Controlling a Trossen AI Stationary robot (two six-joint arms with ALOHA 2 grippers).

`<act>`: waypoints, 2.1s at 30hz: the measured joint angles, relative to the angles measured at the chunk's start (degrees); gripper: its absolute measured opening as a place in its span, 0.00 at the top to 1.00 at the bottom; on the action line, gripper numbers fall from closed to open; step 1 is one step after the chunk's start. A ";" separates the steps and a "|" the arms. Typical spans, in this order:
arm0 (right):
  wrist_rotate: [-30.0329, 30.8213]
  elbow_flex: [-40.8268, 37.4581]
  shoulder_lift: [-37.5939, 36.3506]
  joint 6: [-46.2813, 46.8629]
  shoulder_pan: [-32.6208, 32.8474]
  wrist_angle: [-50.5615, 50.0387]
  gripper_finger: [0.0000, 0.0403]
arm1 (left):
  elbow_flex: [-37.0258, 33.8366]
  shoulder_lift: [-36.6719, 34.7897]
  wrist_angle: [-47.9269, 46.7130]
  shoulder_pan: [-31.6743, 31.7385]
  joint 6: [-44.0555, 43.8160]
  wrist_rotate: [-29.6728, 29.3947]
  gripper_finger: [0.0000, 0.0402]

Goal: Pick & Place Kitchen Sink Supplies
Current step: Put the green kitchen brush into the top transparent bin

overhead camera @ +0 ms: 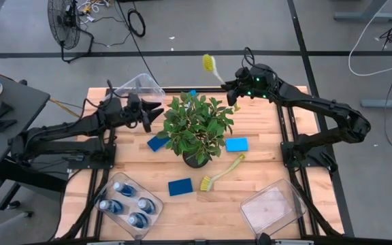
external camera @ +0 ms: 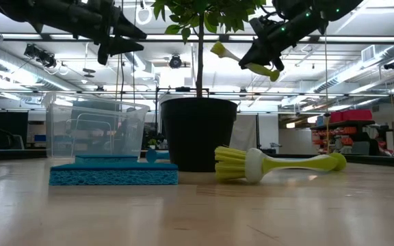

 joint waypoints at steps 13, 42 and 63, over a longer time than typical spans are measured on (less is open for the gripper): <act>-0.05 0.00 0.00 1.64 -1.58 6.30 0.90 | 11.61 0.02 -9.86 6.32 4.14 0.67 0.56; -10.99 3.57 15.34 10.53 -2.75 29.81 0.90 | 12.24 10.12 1.46 16.75 1.12 7.08 0.56; -23.95 26.60 32.17 8.07 -0.84 26.83 0.90 | 12.24 10.12 9.15 21.70 0.05 12.74 0.56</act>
